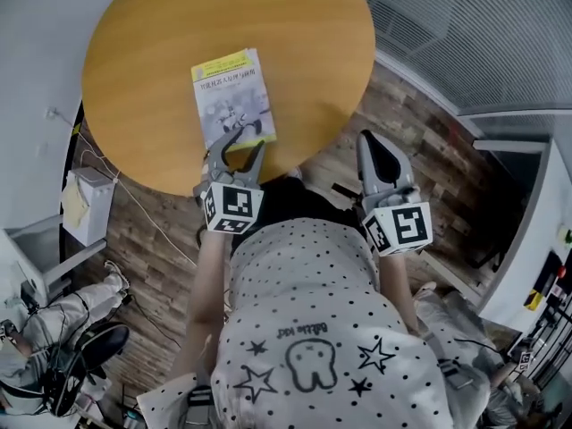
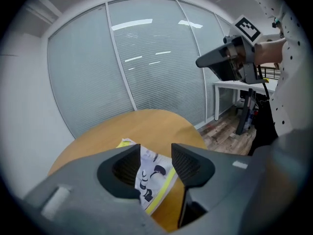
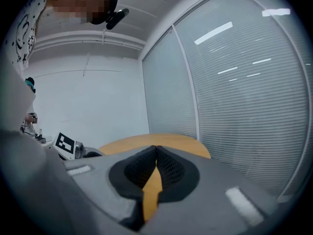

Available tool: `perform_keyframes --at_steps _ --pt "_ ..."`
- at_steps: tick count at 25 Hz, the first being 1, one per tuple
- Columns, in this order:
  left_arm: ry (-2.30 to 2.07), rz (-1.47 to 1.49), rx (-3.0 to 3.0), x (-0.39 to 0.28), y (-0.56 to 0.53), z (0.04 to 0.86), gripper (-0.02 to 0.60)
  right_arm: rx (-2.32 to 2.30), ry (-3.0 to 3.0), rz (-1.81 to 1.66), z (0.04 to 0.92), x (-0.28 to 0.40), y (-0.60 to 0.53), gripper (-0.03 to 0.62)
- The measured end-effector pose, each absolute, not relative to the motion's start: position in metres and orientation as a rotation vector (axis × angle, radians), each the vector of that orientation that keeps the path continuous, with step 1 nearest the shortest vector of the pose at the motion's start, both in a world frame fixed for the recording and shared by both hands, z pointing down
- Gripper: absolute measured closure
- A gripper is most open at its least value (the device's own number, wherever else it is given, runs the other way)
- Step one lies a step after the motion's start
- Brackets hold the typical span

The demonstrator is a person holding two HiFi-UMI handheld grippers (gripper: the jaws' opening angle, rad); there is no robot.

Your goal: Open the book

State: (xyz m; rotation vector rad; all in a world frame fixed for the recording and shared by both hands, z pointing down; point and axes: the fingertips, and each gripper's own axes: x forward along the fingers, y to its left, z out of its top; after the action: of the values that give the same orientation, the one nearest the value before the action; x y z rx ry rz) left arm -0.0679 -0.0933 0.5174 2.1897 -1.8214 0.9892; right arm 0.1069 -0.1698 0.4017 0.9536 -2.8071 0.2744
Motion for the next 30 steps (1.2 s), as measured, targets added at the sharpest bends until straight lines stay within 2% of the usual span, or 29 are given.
perform_keyframes --at_steps 4,12,17,30 --pt "-1.706 1.067 2.198 -0.059 -0.099 0.545 0.354 0.979 -2.787 0.296 0.408 0.113 -0.169 0.589" --pt "-1.462 1.188 2.219 -0.047 -0.109 0.599 0.348 1.017 -2.758 0.324 0.414 0.125 -0.172 0.589" --pt "-1.323 1.389 2.229 -0.051 -0.100 0.625 0.348 1.034 -2.747 0.333 0.417 0.128 -0.175 0.589" --pt "-1.291 1.511 2.216 -0.063 -0.100 0.618 0.362 1.041 -2.747 0.345 0.416 0.125 -0.174 0.589"
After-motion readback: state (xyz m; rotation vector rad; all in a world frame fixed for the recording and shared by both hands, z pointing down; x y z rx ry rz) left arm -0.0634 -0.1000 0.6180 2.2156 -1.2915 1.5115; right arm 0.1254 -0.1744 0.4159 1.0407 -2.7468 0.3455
